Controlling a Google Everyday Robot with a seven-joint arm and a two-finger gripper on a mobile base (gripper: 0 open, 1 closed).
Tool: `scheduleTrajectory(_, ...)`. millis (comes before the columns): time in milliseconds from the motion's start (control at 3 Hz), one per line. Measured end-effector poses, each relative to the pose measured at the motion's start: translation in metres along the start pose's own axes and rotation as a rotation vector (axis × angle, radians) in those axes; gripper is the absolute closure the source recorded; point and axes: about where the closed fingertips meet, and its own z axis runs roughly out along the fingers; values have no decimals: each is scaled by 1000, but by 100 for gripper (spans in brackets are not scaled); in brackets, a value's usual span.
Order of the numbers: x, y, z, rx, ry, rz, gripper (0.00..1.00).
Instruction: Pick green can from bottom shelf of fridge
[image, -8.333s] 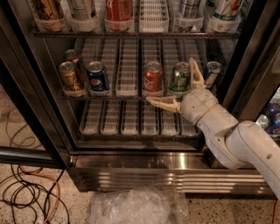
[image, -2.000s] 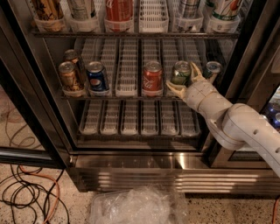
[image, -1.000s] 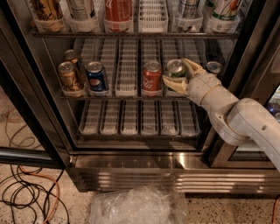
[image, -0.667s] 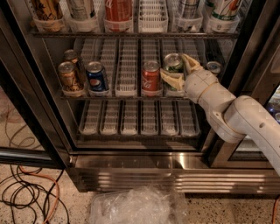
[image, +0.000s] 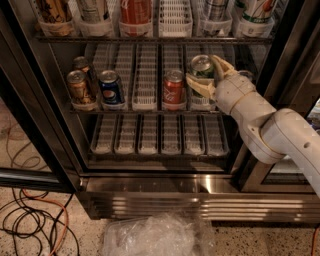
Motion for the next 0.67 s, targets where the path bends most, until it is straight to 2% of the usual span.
scheduleTrajectory(667, -2, 3, 2, -18, -4, 4, 100)
